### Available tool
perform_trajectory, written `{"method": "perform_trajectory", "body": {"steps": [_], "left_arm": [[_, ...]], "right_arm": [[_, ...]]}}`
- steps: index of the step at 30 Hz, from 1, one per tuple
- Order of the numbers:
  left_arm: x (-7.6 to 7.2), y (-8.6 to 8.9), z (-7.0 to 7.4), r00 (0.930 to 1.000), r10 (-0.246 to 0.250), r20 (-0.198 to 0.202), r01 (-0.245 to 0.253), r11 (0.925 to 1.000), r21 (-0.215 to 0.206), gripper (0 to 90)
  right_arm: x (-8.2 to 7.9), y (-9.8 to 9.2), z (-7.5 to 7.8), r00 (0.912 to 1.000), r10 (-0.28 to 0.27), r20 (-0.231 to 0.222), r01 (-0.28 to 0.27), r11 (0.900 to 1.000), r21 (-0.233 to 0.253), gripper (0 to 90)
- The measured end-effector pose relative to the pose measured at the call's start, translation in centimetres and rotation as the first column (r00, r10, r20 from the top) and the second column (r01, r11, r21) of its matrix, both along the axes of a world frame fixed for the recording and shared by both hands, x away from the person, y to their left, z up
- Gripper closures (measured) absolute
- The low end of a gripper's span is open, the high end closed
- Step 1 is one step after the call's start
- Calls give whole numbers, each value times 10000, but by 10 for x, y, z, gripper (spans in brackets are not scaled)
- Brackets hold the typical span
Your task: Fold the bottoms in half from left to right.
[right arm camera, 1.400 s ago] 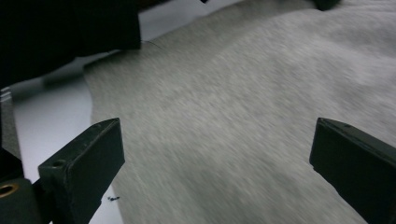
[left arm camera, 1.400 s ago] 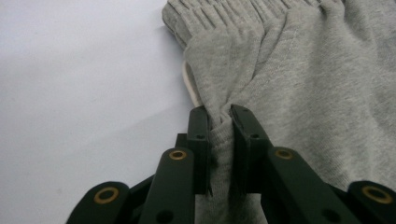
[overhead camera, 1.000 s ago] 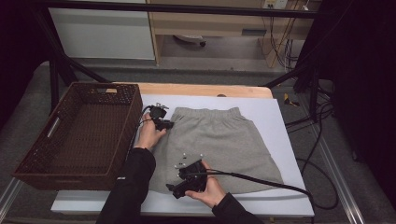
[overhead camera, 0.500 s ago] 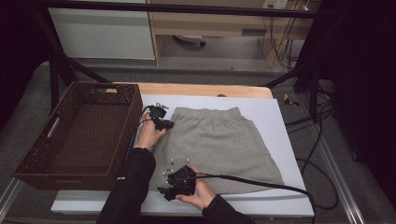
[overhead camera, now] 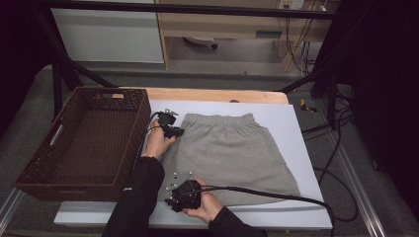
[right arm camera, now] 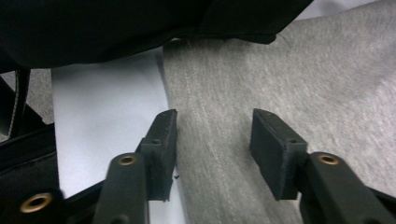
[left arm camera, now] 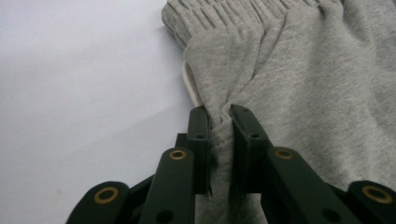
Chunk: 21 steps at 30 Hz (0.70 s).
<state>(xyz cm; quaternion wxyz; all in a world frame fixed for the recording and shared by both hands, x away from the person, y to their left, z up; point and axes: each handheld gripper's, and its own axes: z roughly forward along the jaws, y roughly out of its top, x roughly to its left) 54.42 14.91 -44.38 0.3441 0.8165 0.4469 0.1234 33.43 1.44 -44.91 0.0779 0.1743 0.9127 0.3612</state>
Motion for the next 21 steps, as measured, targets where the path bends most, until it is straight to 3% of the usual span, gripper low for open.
{"method": "perform_trajectory", "body": {"steps": [13,21], "left_arm": [[0,-2,1,9996,245,-152,-244,9997,72,781],[1,0,1,9997,158,-195,-160,9998,-115,782]], "right_arm": [[9,-3,3,9993,310,229,-300,9987,-422,783],[13,-3,4,9992,356,157,-347,9982,-490,855]]}}
